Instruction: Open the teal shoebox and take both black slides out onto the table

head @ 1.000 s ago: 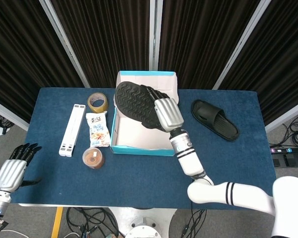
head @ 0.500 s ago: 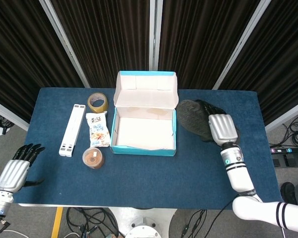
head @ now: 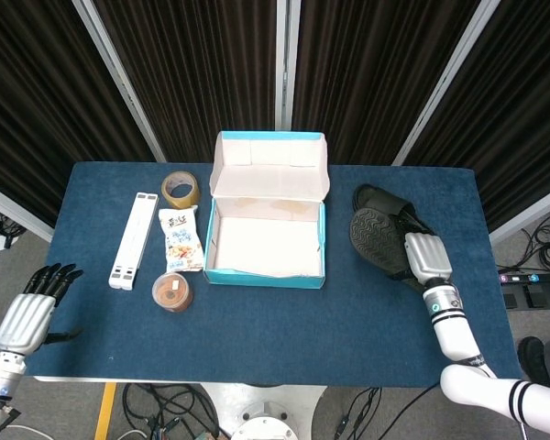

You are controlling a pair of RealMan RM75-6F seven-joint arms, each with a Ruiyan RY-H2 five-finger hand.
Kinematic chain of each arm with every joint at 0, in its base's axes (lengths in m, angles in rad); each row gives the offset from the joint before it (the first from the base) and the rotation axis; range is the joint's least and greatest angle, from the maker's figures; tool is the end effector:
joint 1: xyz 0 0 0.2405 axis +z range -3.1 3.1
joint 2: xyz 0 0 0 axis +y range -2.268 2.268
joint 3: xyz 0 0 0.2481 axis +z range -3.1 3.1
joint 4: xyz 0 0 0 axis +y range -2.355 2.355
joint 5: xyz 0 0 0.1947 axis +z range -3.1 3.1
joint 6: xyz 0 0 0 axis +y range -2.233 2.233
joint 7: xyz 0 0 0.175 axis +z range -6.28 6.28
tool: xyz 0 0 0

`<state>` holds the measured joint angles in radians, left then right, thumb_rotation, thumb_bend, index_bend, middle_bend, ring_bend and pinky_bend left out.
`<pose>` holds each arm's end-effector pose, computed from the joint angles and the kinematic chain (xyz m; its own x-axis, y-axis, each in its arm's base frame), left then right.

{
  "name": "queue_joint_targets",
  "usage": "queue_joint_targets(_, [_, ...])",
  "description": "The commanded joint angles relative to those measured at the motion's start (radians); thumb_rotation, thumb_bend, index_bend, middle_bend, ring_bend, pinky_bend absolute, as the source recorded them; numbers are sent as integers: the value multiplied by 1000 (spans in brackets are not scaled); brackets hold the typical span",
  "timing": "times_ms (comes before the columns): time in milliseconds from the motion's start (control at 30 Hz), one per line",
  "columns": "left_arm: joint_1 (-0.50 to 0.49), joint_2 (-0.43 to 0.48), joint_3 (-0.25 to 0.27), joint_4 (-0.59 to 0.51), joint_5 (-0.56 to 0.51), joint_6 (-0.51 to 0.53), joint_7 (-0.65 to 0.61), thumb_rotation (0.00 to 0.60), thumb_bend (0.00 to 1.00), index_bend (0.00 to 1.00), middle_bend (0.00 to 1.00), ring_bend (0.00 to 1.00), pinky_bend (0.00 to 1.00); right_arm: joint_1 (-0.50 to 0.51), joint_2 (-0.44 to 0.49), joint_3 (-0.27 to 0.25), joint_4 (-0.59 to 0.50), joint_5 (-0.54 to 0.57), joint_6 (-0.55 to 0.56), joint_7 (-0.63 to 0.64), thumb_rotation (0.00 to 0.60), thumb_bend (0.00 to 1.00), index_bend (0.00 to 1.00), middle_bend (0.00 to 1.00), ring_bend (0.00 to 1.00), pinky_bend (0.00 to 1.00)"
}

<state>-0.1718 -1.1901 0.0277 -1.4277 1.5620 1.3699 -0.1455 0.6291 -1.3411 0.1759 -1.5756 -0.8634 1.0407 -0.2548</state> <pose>-0.3149 0.2222 0.1303 0.3887 0.1591 0.9075 0.9200 -0.1215 -0.3727 -0.2235 -0.3638 0.0666 0.2902 -0.2605 0.9208 -0.9537 0.0000 0.3006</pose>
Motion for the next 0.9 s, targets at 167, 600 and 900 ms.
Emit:
queue_joint_targets(167, [1, 3, -1, -2, -3, 2, 1, 600, 118, 110, 61, 0, 66, 42, 45, -2, -1, 63, -148, -19, 600, 10, 0, 35, 17, 209])
queue_joint_targets(600, [-1, 2, -6, -8, -3, 8, 10, 600, 119, 110, 60, 0, 65, 38, 117, 12, -90, 81, -117, -2, 600, 0, 0, 0, 0, 59])
queue_joint_targets(900, [-6, 15, -14, -46, -1, 17, 40, 600, 118, 110, 61, 0, 65, -165, 125, -80, -14, -490, 320, 109, 600, 37, 0, 0, 0, 19])
